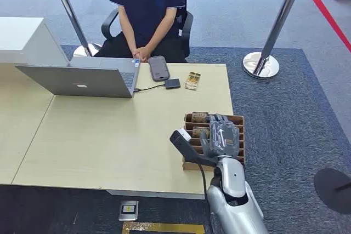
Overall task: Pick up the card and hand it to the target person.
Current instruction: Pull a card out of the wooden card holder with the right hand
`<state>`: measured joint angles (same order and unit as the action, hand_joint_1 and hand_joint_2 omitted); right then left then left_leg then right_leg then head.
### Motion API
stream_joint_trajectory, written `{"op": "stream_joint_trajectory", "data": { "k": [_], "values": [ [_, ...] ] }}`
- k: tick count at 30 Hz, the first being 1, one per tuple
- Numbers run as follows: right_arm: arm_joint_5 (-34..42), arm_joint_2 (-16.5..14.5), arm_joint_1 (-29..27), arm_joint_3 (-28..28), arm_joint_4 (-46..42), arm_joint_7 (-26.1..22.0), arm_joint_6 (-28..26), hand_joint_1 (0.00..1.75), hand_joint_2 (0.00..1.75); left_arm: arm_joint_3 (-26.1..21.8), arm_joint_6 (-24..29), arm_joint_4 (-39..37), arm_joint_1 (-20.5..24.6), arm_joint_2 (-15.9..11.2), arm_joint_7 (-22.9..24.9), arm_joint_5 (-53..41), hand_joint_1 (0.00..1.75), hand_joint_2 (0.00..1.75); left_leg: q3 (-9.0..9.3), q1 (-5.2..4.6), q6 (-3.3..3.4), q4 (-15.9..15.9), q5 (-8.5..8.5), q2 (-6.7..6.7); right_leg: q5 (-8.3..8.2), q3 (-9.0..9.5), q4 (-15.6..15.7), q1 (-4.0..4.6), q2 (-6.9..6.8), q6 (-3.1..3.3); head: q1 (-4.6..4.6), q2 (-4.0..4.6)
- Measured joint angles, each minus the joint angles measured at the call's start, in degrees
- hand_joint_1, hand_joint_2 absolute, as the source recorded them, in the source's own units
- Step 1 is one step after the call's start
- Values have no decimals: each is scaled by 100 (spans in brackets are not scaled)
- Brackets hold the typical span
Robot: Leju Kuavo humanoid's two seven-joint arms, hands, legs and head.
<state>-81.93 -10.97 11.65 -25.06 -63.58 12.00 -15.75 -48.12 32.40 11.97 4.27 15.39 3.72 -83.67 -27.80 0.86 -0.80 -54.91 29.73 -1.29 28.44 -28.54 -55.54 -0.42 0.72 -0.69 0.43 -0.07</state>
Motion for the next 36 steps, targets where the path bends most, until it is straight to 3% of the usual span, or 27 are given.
{"op": "stream_joint_trajectory", "data": {
  "k": [36],
  "values": [
    [-184, -52, 118, 16, 562, 145, -90, 75, 175, 38, -43, -4, 0, 0, -15, -69, 0, 0, 0, 0, 0, 0, 0, 0, 0, 0, 0, 0, 0, 0, -1, 0]
  ]
}}
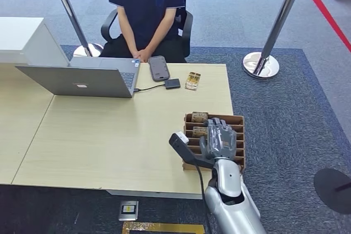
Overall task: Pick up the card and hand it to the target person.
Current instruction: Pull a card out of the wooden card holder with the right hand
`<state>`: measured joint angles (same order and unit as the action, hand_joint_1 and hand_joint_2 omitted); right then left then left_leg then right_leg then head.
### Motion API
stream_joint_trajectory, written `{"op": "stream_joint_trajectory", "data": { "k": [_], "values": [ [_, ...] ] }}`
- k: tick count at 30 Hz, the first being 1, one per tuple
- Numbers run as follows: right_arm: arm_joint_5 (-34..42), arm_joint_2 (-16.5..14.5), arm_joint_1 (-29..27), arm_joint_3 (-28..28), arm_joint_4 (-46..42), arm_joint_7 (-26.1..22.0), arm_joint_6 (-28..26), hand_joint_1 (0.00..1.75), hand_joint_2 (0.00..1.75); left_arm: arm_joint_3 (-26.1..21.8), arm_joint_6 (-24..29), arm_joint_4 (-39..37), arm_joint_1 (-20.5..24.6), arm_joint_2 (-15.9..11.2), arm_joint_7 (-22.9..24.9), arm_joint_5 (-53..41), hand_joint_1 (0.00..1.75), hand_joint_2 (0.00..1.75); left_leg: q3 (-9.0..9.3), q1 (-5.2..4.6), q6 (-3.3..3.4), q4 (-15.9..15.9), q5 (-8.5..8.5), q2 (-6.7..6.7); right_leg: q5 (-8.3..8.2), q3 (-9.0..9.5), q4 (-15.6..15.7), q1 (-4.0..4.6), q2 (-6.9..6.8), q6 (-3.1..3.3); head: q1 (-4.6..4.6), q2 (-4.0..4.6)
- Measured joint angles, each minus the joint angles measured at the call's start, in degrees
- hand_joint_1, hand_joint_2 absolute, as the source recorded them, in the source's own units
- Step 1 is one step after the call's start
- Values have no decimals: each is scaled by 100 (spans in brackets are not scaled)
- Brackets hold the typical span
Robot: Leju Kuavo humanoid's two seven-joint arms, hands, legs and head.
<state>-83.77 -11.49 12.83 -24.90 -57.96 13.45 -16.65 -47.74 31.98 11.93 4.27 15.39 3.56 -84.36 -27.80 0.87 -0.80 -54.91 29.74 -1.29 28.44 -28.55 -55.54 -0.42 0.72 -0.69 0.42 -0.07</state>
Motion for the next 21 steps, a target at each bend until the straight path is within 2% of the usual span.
{"op": "stream_joint_trajectory", "data": {
  "k": [13, 21],
  "values": [
    [-27, -72, 140, 4, 224, -54, -11, 78, 175, 15, -7, -2, 0, 0, 0, 5, 0, 0, 0, 0, 0, 0, 0, 0, 0, 0, 0, 0, 0, 0, 0, 0],
    [-28, -115, 216, 5, 346, -69, -14, 97, 175, 15, -8, -2, 0, 0, 2, 19, 0, 0, 0, 0, 0, 0, 0, 0, 0, -1, 0, 0, 0, 0, -1, 0]
  ]
}}
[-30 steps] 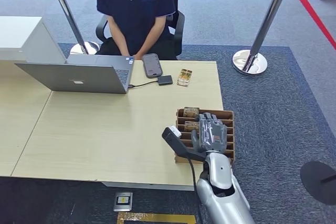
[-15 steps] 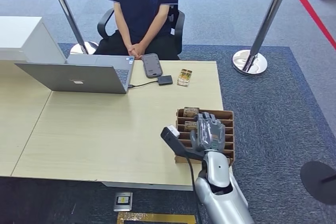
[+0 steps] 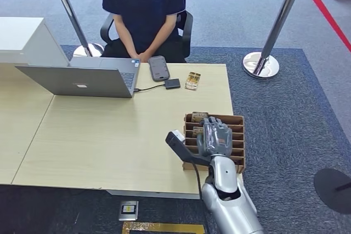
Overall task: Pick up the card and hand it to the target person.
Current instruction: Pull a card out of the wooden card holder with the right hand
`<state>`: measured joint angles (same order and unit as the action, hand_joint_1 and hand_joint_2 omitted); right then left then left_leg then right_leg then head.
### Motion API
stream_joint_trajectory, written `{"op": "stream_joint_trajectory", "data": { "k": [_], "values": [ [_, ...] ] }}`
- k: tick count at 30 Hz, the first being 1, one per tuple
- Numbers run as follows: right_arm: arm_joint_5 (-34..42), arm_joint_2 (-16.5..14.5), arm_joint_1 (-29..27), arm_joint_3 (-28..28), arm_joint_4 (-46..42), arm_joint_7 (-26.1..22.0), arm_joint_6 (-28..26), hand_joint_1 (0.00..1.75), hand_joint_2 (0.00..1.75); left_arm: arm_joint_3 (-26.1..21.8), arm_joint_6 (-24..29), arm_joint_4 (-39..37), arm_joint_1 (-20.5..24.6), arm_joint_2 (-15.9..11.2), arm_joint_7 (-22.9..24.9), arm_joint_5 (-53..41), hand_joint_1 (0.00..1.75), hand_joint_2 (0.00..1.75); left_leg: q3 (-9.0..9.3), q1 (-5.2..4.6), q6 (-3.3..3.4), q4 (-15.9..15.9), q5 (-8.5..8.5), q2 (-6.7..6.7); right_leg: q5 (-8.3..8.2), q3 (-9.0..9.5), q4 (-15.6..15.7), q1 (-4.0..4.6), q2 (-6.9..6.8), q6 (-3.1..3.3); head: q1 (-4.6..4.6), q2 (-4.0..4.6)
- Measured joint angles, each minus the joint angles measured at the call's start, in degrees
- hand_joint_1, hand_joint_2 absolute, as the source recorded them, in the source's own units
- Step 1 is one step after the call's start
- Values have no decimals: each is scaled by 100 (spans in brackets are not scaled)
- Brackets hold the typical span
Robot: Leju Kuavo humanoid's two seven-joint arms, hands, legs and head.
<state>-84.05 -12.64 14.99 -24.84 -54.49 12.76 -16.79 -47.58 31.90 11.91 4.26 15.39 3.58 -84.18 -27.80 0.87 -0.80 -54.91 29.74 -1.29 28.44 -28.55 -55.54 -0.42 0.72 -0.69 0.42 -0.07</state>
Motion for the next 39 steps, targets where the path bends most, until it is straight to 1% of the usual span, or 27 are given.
{"op": "stream_joint_trajectory", "data": {
  "k": [4, 9, 14, 26, 32, 39],
  "values": [
    [1, -12, 15, 1, 27, 0, -27, 109, 175, 0, -1, 0, 0, 0, 0, -5, 0, 0, 0, 0, 0, 0, 0, 0, 0, 0, 0, 0, 0, 0, 0, 0],
    [-15, -15, 22, 4, 61, 0, -72, 110, 175, 1, -1, -2, 0, 0, -2, -15, 0, 0, 1, 0, 0, 0, 0, 0, 0, 0, 0, 0, 0, 0, 0, 0],
    [-29, -15, 21, 13, 66, -1, -107, 116, 175, 2, -1, -2, 0, 0, -7, -19, 0, 0, 2, 0, 0, 0, 0, 0, 0, 1, 0, 0, 0, 0, 0, 0],
    [-59, -15, 7, 19, 81, -14, -154, 136, 175, 9, -1, -2, 0, 0, -15, -47, 0, 0, 3, 0, 0, 0, 0, 0, 0, 1, 0, 0, 0, 0, 0, 0],
    [-117, -15, -49, 19, -55, -33, -184, 151, 175, 9, -1, -2, 0, 0, -26, -46, 0, 0, 3, 0, 0, 0, 0, 0, 0, 1, 0, 0, 0, 0, 1, 0],
    [-172, -16, -96, 19, -244, -101, -184, 151, 175, 4, 3, -2, 0, 0, -4, 27, 0, 0, 2, 0, 0, 0, 0, 0, 0, 1, 0, 0, 0, 0, 1, 0]
  ]
}}
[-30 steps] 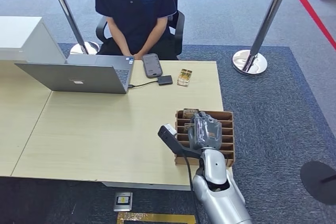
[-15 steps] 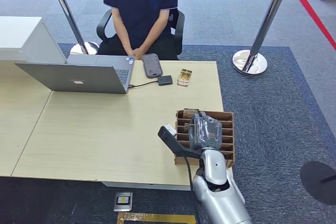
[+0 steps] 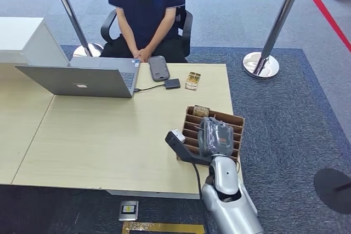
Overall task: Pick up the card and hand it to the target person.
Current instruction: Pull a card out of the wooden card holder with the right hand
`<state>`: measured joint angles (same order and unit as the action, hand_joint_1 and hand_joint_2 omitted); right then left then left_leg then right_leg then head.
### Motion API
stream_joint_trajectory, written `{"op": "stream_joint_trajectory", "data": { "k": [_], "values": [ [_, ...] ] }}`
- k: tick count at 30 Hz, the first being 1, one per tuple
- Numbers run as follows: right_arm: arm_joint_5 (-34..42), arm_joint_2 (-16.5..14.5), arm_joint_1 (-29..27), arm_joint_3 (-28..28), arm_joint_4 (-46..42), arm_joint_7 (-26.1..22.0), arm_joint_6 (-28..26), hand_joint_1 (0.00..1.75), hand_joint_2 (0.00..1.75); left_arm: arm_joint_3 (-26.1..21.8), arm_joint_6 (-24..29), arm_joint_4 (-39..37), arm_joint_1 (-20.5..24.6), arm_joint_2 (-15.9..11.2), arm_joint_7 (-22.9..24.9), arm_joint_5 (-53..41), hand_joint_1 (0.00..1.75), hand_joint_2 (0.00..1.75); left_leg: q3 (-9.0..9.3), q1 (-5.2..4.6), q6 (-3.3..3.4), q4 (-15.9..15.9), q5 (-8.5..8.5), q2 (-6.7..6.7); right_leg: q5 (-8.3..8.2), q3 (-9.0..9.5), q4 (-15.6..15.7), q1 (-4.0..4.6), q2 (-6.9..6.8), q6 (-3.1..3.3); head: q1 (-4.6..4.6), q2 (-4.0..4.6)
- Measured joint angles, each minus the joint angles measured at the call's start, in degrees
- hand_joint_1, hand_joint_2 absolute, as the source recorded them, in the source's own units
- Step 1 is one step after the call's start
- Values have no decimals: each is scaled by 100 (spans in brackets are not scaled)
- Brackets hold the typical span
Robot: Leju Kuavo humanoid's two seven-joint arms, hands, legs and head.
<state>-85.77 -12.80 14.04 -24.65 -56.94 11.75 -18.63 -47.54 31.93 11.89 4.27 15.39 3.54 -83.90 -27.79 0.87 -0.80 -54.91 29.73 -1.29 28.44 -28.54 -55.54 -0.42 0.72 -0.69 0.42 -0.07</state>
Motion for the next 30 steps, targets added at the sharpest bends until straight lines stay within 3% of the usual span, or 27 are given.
{"op": "stream_joint_trajectory", "data": {
  "k": [12, 23, 30],
  "values": [
    [-31, 3, -14, -1, -238, -55, -30, 150, 175, -4, 5, 0, 0, 0, -22, 28, 0, 0, 0, 0, 0, 0, 0, 0, 0, -1, 0, 0, 0, 0, 0, 0],
    [-258, 204, -68, -184, -1491, -174, -47, 146, 175, -4, 29, 0, 1, 0, -37, 75, 0, 0, -1, 0, 0, 0, 0, 0, 0, -1, 0, 0, 0, 0, -1, 0],
    [-27, 283, 342, -429, -1669, -298, 47, 143, 175, -4, 44, -3, 10, -1, -41, 70, 0, 0, -2, 0, -1, 0, -2, 0, -3, -2, -3, 0, 0, 2, 1, 0]
  ]
}}
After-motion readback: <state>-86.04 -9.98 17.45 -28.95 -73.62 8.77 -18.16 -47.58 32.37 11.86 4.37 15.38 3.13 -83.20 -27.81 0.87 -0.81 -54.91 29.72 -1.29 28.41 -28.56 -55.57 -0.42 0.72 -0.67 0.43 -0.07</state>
